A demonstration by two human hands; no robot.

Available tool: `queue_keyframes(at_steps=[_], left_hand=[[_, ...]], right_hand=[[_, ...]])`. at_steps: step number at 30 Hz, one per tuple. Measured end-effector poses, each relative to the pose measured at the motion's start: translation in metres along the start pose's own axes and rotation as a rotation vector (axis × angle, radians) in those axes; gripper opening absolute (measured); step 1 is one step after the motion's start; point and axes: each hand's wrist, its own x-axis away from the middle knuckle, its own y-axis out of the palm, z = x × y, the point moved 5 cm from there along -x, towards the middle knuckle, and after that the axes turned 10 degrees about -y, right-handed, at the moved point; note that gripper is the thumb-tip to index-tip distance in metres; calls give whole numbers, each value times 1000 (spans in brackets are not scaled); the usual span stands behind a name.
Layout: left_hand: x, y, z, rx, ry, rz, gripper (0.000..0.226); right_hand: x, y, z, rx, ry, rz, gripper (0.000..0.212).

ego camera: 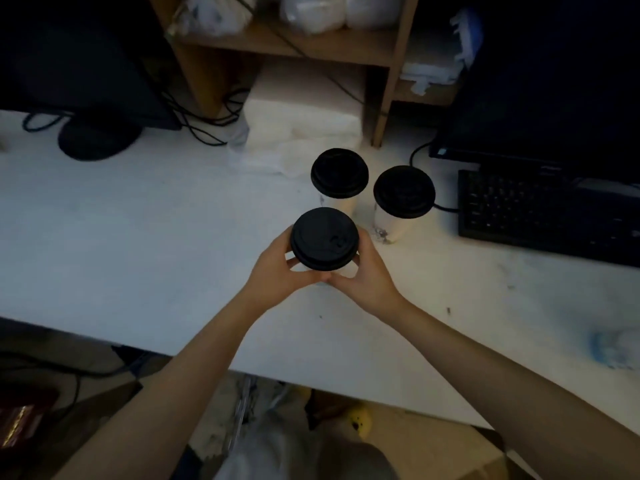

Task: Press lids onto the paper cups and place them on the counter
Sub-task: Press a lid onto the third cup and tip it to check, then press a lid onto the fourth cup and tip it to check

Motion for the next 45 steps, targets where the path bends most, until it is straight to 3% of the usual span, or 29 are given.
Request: queue_keyframes(at_steps=[12, 15, 18, 21, 24, 28, 31, 38, 45], left_hand=[[-5, 0, -17, -46, 28, -7, 76], [-5, -3, -15, -187, -3, 20, 77], [-1, -12, -28, -444, -196, 27, 66], [12, -13, -33, -611, -383, -95, 46], [25, 8, -16, -644, -432, -321, 43], [28, 59, 21, -680, -299, -627, 45], [25, 97, 52, -727, -184, -736, 44], [15, 179, 104, -1061, 157, -700, 51], [22, 263, 102, -1163, 248, -814, 54]], right_hand=[[1, 7, 5, -8, -8, -11, 80], [-1, 2, 3, 17, 26, -90, 80], [2, -14, 6, 129, 113, -186, 75], [9, -39, 10, 189, 247, -235, 74], [21, -69, 7, 213, 372, -266, 72], [42, -112, -5, 218, 535, -323, 64], [64, -147, -17, 284, 634, -341, 64], [146, -217, -15, 410, 829, -253, 67], [240, -253, 2, 385, 938, -41, 62]])
